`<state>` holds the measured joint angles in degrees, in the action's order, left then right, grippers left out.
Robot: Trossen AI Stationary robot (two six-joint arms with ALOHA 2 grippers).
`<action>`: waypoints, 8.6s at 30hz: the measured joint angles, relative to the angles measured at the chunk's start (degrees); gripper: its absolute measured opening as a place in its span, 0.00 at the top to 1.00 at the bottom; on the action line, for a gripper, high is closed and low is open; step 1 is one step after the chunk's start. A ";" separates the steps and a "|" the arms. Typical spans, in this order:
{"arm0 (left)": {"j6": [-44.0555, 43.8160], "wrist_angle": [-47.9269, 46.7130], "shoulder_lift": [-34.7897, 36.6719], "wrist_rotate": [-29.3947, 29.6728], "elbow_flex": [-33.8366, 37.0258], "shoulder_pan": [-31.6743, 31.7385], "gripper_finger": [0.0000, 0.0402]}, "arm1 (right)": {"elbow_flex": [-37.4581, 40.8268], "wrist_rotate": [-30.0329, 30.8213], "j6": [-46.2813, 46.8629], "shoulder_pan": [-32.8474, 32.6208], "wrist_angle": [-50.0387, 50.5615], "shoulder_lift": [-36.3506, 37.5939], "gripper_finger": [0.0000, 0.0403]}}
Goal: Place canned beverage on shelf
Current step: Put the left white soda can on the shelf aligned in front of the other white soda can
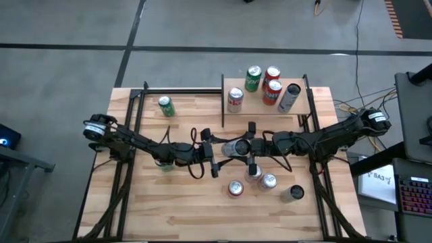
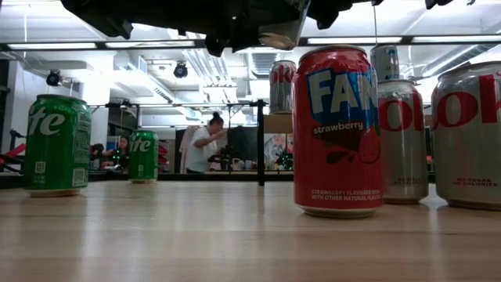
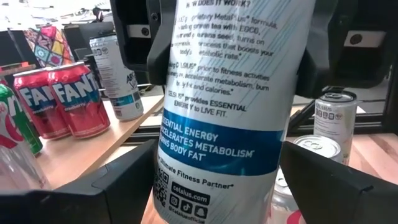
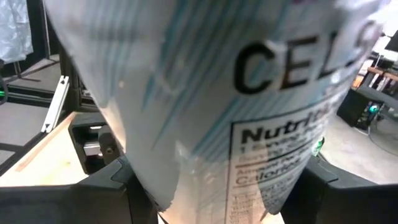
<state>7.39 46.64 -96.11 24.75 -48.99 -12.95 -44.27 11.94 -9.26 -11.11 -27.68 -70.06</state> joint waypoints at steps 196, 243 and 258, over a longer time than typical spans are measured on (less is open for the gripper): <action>0.59 -16.16 12.82 6.23 1.14 -2.89 0.12 | -31.36 8.69 40.87 41.15 95.86 12.85 0.41; -0.39 -17.17 12.82 6.21 1.14 -2.86 0.12 | -33.56 9.62 37.57 43.79 94.49 10.91 0.25; -0.45 -17.19 12.82 6.21 1.14 -2.86 0.12 | -44.43 8.59 35.56 43.27 95.05 11.04 0.27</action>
<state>6.94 29.45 -83.29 30.96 -47.86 -15.81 -88.70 20.54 26.29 32.15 67.37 -59.02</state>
